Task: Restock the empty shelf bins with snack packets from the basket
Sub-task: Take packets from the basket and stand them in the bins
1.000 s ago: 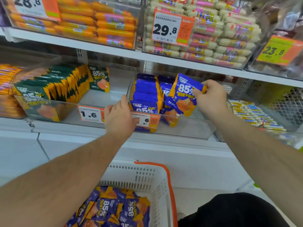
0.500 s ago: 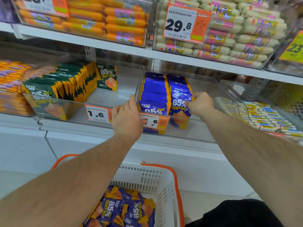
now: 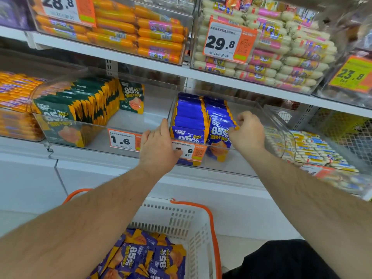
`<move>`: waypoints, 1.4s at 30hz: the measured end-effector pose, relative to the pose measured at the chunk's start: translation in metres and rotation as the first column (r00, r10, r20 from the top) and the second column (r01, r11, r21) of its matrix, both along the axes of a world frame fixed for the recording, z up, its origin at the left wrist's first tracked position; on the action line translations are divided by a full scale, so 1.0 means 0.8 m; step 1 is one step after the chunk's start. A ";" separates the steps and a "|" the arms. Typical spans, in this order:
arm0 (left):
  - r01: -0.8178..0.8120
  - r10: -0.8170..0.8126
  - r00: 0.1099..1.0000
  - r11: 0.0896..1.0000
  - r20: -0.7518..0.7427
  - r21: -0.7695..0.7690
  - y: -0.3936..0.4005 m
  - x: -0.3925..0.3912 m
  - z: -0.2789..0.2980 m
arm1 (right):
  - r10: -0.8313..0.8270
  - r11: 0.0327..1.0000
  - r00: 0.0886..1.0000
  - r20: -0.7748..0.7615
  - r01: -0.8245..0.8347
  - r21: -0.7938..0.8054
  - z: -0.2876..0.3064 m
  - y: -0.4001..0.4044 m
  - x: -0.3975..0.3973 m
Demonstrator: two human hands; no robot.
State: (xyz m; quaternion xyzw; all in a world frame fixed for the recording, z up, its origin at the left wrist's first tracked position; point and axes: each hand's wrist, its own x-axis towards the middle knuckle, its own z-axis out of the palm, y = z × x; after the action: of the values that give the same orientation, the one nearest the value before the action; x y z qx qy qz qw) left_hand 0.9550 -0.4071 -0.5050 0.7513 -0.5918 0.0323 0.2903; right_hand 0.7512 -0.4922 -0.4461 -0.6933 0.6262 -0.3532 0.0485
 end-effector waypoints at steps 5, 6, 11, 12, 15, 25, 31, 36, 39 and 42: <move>0.013 -0.010 0.997 0.999 0.081 -0.032 0.042 0.019 -0.007 | 0.309 0.934 0.945 0.107 -0.280 -0.224 -0.020 0.062 0.068; 0.015 -0.013 0.996 1.000 0.093 -0.020 0.054 0.026 -0.011 | 0.345 0.925 0.928 0.139 -0.311 -0.218 -0.031 0.072 0.082; 0.026 -0.058 0.977 0.987 0.204 0.157 0.118 0.075 -0.049 | 0.470 0.882 0.866 0.172 -0.470 -0.040 -0.103 0.111 0.139; 0.022 -0.069 0.975 0.976 0.212 0.217 0.127 0.084 -0.055 | 0.478 0.871 0.863 0.166 -0.490 0.042 -0.121 0.117 0.147; 0.062 -0.158 0.976 0.865 0.152 0.497 0.143 0.105 -0.063 | 0.482 0.786 0.865 0.138 -0.497 0.367 -0.181 0.130 0.165; 0.290 -0.428 0.892 0.287 -0.148 0.913 0.153 0.102 -0.098 | 0.669 0.249 0.741 -0.061 -0.146 0.957 -0.404 0.196 0.152; 0.305 -0.415 0.893 0.278 -0.172 0.911 0.141 0.108 -0.114 | 0.616 0.228 0.785 -0.065 -0.098 0.969 -0.449 0.215 0.140; 0.333 -0.403 0.893 0.286 -0.203 0.898 0.133 0.109 -0.124 | 0.585 0.208 0.811 -0.006 -0.143 0.968 -0.465 0.220 0.147; 0.343 -0.399 0.892 0.290 -0.213 0.894 0.133 0.111 -0.128 | 0.618 0.238 0.785 -0.035 -0.144 0.961 -0.465 0.224 0.149; 0.336 -0.401 0.893 0.293 -0.203 0.895 0.134 0.114 -0.127 | 0.683 0.260 0.726 -0.081 -0.138 0.956 -0.455 0.224 0.149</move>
State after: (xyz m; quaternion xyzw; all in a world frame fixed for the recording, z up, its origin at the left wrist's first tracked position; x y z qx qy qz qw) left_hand 1.0459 -0.2998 -0.6067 0.6263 -0.6742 -0.3427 -0.1891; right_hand 0.8706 -0.3129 -0.8105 -0.7551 0.4869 0.2613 0.3528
